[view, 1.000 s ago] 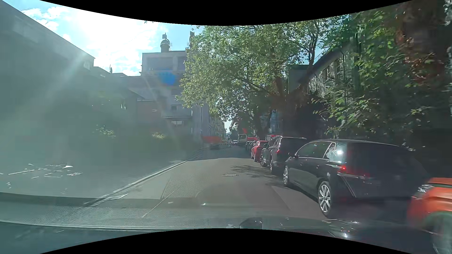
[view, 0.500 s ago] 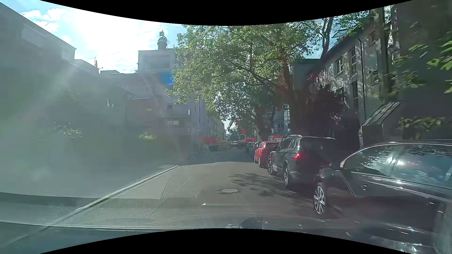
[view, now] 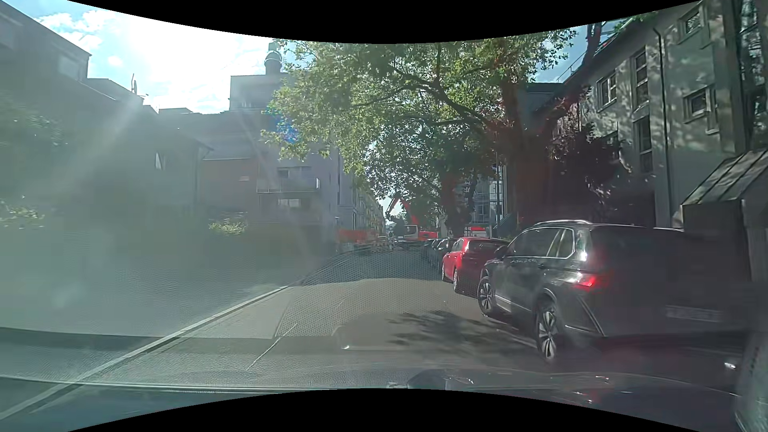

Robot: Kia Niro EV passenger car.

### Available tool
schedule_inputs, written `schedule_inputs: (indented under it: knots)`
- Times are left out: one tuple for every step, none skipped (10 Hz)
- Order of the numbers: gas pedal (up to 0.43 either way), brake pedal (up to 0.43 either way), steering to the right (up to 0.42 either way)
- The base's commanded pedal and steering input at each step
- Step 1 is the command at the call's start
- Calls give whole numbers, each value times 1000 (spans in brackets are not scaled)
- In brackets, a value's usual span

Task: Follow the waypoints while adhering to traffic rules and regulations

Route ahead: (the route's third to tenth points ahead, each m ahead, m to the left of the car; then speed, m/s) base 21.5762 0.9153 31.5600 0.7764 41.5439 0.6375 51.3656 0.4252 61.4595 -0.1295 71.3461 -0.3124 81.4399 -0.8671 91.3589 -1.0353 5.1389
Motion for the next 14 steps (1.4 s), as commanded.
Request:
schedule_inputs:
  knots:
    - [39, 0, -2]
    - [39, 0, -1]
    - [28, 0, -2]
    - [28, 0, -1]
    - [20, 0, 0]
    - [20, 0, 3]
    - [20, 0, 5]
    - [20, 0, 7]
    - [20, 0, 8]
    - [20, 0, 11]
    - [20, 0, 17]
    - [20, 0, 22]
    - [8, 0, 23]
    - [8, 0, 20]
